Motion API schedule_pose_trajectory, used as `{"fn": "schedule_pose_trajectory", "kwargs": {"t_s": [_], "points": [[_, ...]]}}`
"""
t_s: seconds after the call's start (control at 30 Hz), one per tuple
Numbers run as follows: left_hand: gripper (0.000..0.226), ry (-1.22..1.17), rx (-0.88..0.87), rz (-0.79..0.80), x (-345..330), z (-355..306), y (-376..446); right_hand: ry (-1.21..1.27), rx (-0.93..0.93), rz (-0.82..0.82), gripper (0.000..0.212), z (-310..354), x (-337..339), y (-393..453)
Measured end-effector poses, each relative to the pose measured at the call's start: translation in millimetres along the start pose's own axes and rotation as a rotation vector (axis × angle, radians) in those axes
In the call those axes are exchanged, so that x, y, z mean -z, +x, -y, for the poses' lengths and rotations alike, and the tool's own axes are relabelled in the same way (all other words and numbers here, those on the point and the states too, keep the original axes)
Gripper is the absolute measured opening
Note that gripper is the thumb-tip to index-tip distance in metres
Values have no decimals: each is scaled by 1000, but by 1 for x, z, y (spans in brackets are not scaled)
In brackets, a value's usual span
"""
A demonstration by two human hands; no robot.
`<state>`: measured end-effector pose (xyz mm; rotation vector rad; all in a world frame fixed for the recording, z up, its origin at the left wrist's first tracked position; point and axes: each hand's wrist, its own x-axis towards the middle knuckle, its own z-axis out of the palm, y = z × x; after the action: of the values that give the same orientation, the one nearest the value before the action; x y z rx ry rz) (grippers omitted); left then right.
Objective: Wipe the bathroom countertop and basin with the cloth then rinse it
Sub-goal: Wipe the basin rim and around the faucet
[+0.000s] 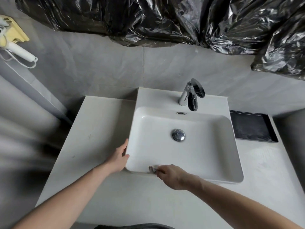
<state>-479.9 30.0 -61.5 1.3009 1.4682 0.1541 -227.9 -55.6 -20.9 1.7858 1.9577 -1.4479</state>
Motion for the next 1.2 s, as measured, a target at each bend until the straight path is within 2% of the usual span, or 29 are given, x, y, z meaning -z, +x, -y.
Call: {"fn": "schedule_pose_trajectory", "kwargs": {"t_s": [0.03, 0.2, 0.33, 0.63, 0.8, 1.0, 1.2], "points": [[77, 7, 7, 4, 0, 1, 1, -22, -41, -8, 26, -23, 4, -12], [79, 14, -5, -23, -3, 3, 3, -113, -337, -113, 41, -126, 33, -80], [76, 63, 14, -60, -7, -1, 3, -125, -427, -154, 46, -137, 37, -95], [78, 128, 12, -117, -11, -4, 1, -80, -86, -244, 36, -38, -14, -36], [77, 149, 18, -149, -15, -4, 3, -212, -80, -270, 38, -88, -5, -61], [77, 195, 13, -251, -22, -5, 4, -441, -207, -254, 40, -179, 37, -129], [75, 234, 42, -306, -27, -7, 2, -585, -93, -229, 39, -213, 62, -136]]}}
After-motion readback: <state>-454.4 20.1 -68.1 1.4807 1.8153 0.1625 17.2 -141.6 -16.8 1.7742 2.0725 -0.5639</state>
